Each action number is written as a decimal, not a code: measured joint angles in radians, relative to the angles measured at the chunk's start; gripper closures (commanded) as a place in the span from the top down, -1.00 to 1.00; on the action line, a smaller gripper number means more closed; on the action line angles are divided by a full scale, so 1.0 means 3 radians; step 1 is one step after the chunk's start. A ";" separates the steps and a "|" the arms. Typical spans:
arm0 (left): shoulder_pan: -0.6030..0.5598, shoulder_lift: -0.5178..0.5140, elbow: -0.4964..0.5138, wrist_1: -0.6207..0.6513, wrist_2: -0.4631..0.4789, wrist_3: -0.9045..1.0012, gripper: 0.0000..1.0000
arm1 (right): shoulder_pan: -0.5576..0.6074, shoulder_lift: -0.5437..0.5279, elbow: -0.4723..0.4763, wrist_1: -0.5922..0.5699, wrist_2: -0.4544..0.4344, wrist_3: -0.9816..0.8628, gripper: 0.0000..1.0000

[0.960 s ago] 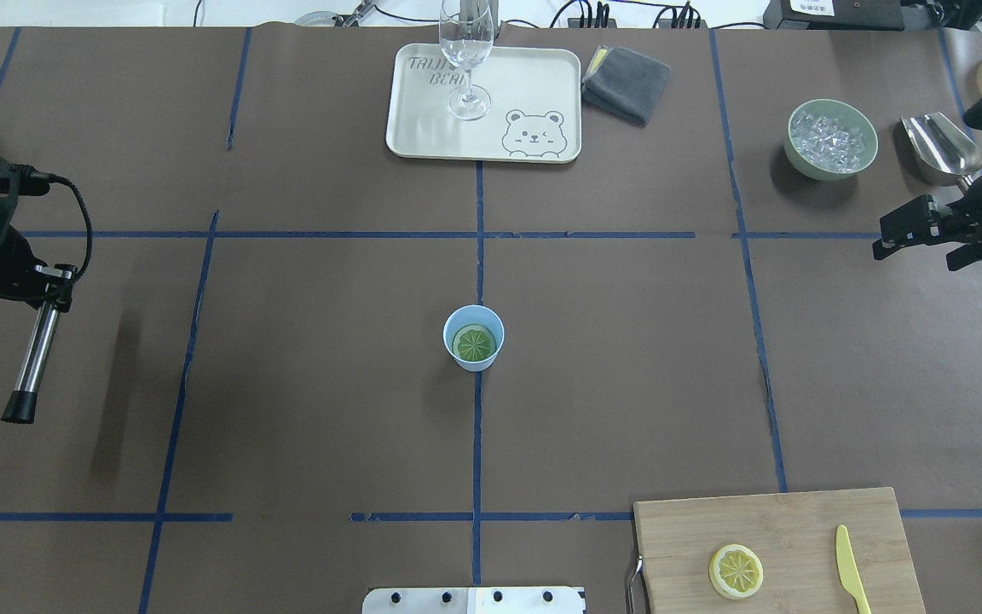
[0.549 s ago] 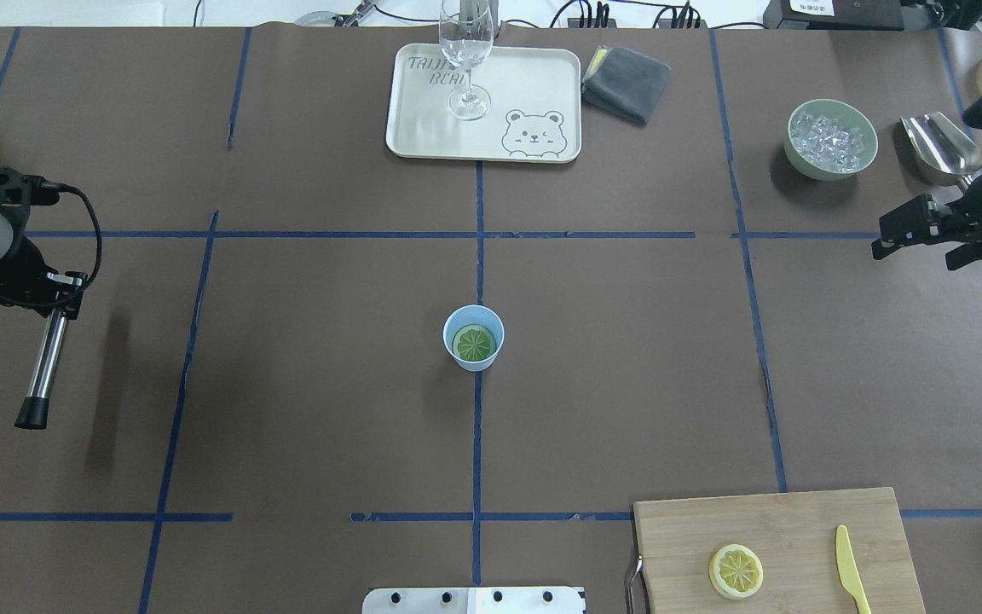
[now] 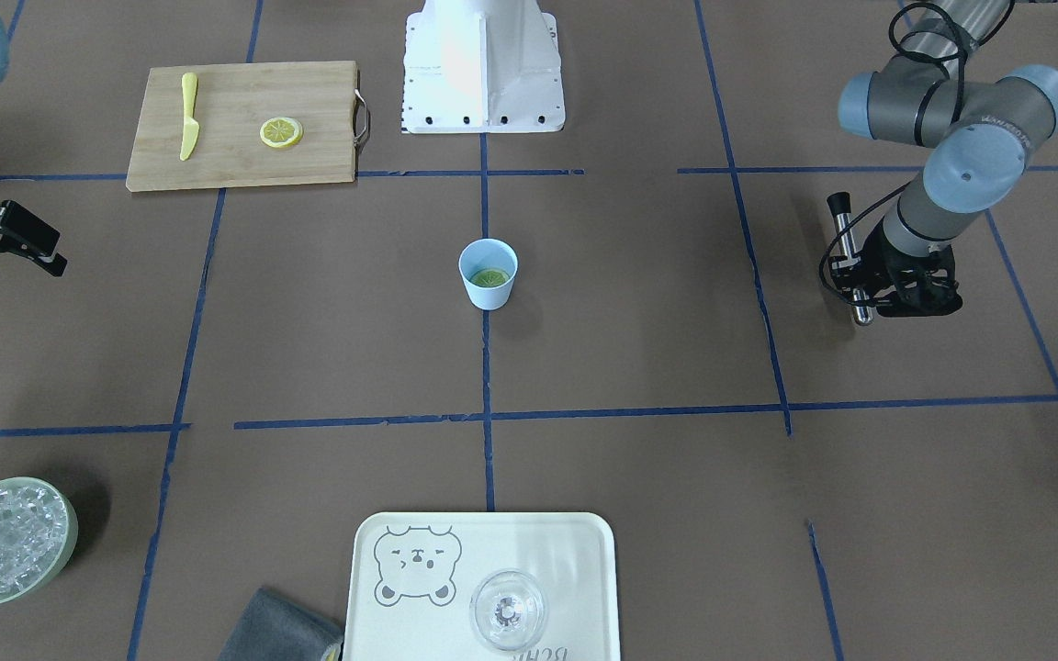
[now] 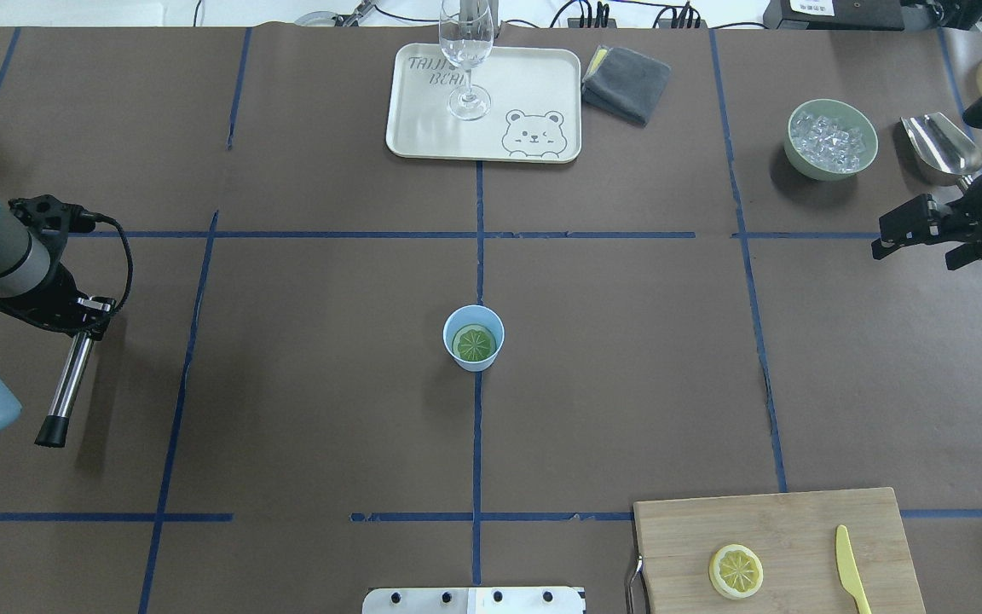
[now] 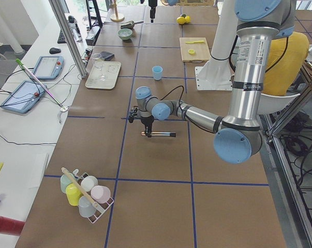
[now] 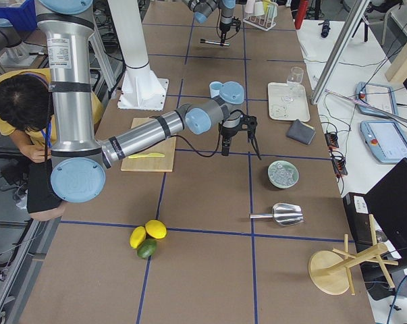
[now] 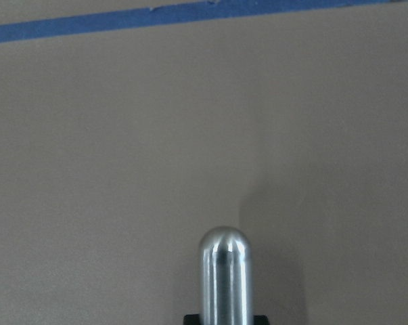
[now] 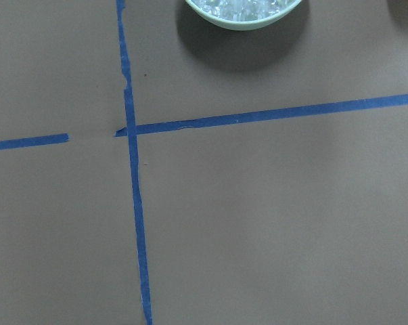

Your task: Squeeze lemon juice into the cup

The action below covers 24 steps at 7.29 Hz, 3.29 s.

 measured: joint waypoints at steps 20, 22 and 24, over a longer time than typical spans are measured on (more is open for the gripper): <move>-0.2159 0.0718 -0.0413 0.0396 -0.0841 0.2350 1.00 | 0.1408 -0.0332 -0.1145 -0.0045 0.0282 -0.2813 1.00; -0.2266 0.0847 -0.0283 0.0394 -0.0903 0.2561 1.00 | 0.1469 -0.0346 -0.1208 -0.0044 0.0332 -0.2923 1.00; -0.2300 0.0867 -0.0251 0.0396 -0.0912 0.2645 1.00 | 0.1476 -0.0348 -0.1203 -0.0041 0.0332 -0.2912 1.00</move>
